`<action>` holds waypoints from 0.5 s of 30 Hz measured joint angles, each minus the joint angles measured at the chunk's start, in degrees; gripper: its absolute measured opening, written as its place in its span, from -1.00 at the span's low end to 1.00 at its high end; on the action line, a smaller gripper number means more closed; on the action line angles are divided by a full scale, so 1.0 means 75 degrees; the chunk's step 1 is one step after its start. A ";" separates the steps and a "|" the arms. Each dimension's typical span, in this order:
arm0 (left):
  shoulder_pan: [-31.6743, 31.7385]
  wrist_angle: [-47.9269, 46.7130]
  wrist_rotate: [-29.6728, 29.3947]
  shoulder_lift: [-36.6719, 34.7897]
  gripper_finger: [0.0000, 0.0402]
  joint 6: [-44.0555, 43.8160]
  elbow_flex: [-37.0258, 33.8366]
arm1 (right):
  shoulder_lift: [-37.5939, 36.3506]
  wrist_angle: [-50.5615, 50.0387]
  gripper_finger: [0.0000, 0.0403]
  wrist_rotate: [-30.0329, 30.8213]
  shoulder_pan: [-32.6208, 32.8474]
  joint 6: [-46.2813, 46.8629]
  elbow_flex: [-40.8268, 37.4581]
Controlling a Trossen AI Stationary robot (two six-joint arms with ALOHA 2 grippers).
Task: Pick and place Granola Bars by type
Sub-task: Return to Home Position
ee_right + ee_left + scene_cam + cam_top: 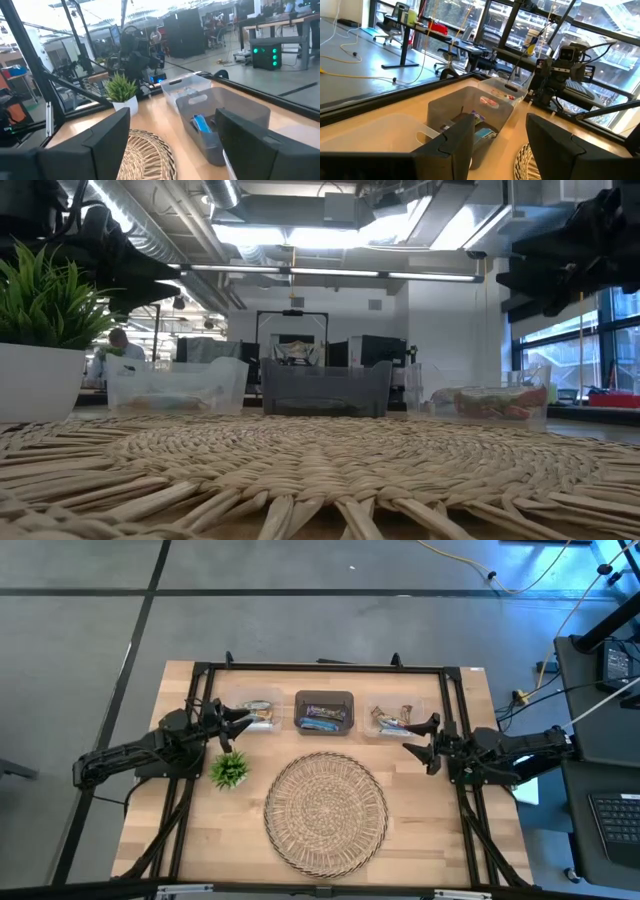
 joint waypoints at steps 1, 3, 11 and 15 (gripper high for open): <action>0.0000 0.0000 0.0000 0.0000 -0.15 0.0000 0.0000 | 0.0000 -0.0006 0.46 0.0000 0.0000 -0.0050 0.0000; 0.0000 -0.0003 0.0000 0.0000 -0.15 0.0000 0.0000 | 0.0000 -0.0007 0.46 0.0058 0.0000 -0.0207 0.0000; 0.0000 -0.0003 0.0003 0.0000 -0.15 0.0000 0.0000 | 0.0003 -0.0012 0.46 0.0198 0.0000 -0.0554 0.0000; 0.0000 -0.0003 0.0003 0.0000 -0.16 0.0000 0.0000 | 0.0003 -0.0012 0.46 0.0195 0.0000 -0.0565 0.0000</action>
